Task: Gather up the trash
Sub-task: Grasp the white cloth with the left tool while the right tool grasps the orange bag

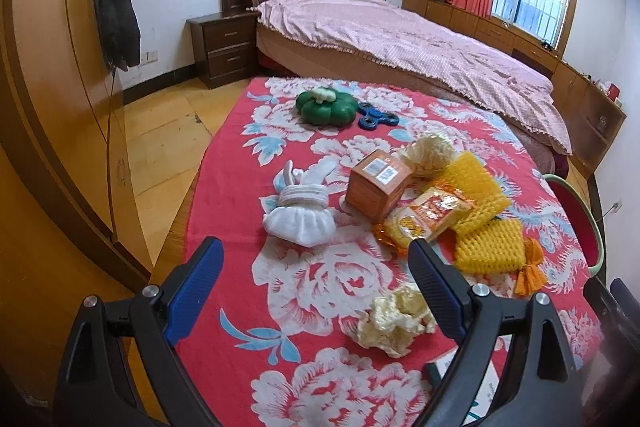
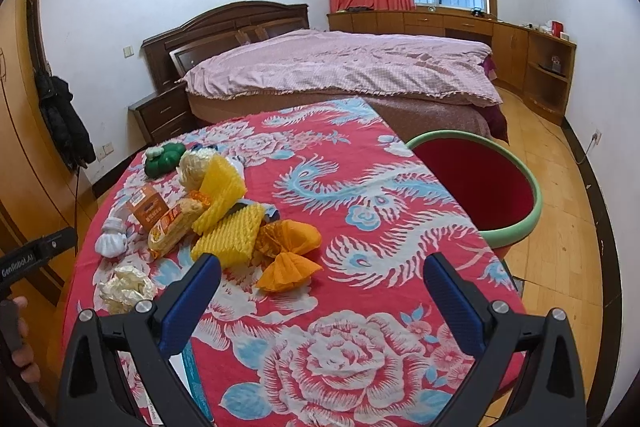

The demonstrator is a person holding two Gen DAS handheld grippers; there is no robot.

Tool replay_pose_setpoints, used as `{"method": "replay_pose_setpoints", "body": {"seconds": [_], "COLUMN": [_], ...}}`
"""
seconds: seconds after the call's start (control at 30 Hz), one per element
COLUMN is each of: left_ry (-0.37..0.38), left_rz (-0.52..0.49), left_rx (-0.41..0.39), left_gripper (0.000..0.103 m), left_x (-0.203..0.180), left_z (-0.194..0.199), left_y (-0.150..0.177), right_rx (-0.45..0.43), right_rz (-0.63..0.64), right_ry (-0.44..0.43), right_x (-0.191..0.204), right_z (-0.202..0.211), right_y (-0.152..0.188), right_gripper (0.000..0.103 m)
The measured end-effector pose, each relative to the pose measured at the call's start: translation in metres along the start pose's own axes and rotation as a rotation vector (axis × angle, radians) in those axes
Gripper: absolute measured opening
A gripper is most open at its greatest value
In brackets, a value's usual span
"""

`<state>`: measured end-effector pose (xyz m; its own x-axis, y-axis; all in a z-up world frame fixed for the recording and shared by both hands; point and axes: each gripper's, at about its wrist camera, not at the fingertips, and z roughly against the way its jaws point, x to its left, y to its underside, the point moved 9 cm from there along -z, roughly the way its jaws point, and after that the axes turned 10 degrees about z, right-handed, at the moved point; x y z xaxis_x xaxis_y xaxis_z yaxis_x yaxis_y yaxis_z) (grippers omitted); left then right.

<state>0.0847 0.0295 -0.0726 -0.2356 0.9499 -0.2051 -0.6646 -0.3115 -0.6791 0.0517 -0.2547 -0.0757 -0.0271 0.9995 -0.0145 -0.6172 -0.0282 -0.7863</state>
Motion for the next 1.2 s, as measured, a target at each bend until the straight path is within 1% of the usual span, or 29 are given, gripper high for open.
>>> {"method": "replay_pose_setpoints", "body": {"seconds": [0.2, 0.33, 0.47, 0.5, 0.53, 0.57, 0.63, 0.73, 0.8, 0.83, 0.9, 0.97, 1.0, 1.03, 1.1, 1.2], "left_ry": [-0.036, -0.05, -0.049, -0.044, -0.038, -0.032, -0.028, -0.019, -0.01, -0.003, 0.01, 0.019, 0.025, 0.031, 0.049, 0.064], "left_rz": [0.001, 0.02, 0.022, 0.022, 0.02, 0.016, 0.01, 0.014, 0.026, 0.032, 0.041, 0.045, 0.045, 0.046, 0.047, 0.046], "left_rx": [0.061, 0.083, 0.12, 0.128, 0.139, 0.148, 0.158, 0.165, 0.163, 0.165, 0.168, 0.17, 0.17, 0.171, 0.169, 0.161], "left_gripper": [0.093, 0.093, 0.084, 0.083, 0.082, 0.079, 0.074, 0.069, 0.06, 0.058, 0.05, 0.046, 0.04, 0.038, 0.026, 0.019], "left_x": [0.013, 0.019, 0.016, 0.014, 0.012, 0.01, 0.007, 0.005, 0.006, 0.007, 0.008, 0.009, 0.009, 0.009, 0.007, 0.004], "left_z": [-0.029, -0.05, -0.069, -0.073, -0.077, -0.08, -0.085, -0.089, -0.092, -0.093, -0.095, -0.097, -0.097, -0.098, -0.097, -0.093], "left_y": [-0.001, -0.003, 0.002, 0.003, 0.005, 0.007, 0.009, 0.011, 0.01, 0.009, 0.008, 0.008, 0.009, 0.009, 0.009, 0.009], "right_rx": [0.057, 0.09, 0.12, 0.128, 0.136, 0.145, 0.166, 0.189, 0.195, 0.197, 0.205, 0.207, 0.208, 0.206, 0.205, 0.2], "right_rz": [0.031, 0.052, 0.065, 0.064, 0.064, 0.064, 0.062, 0.07, 0.076, 0.077, 0.076, 0.079, 0.083, 0.084, 0.084, 0.097], "right_ry": [-0.016, -0.027, -0.028, -0.032, -0.037, -0.042, -0.058, -0.084, -0.09, -0.095, -0.103, -0.101, -0.105, -0.108, -0.112, -0.114], "right_x": [0.003, 0.005, 0.005, 0.005, 0.005, 0.005, 0.006, 0.011, 0.013, 0.014, 0.016, 0.018, 0.019, 0.02, 0.021, 0.025], "right_z": [-0.026, -0.044, -0.059, -0.062, -0.066, -0.068, -0.074, -0.081, -0.084, -0.085, -0.088, -0.089, -0.09, -0.09, -0.09, -0.09], "right_y": [0.0, 0.0, 0.003, 0.004, 0.005, 0.007, 0.012, 0.017, 0.018, 0.019, 0.02, 0.02, 0.02, 0.02, 0.02, 0.019], "right_gripper": [0.103, 0.103, 0.102, 0.101, 0.096, 0.092, 0.091, 0.08, 0.077, 0.074, 0.069, 0.063, 0.062, 0.061, 0.059, 0.047]}}
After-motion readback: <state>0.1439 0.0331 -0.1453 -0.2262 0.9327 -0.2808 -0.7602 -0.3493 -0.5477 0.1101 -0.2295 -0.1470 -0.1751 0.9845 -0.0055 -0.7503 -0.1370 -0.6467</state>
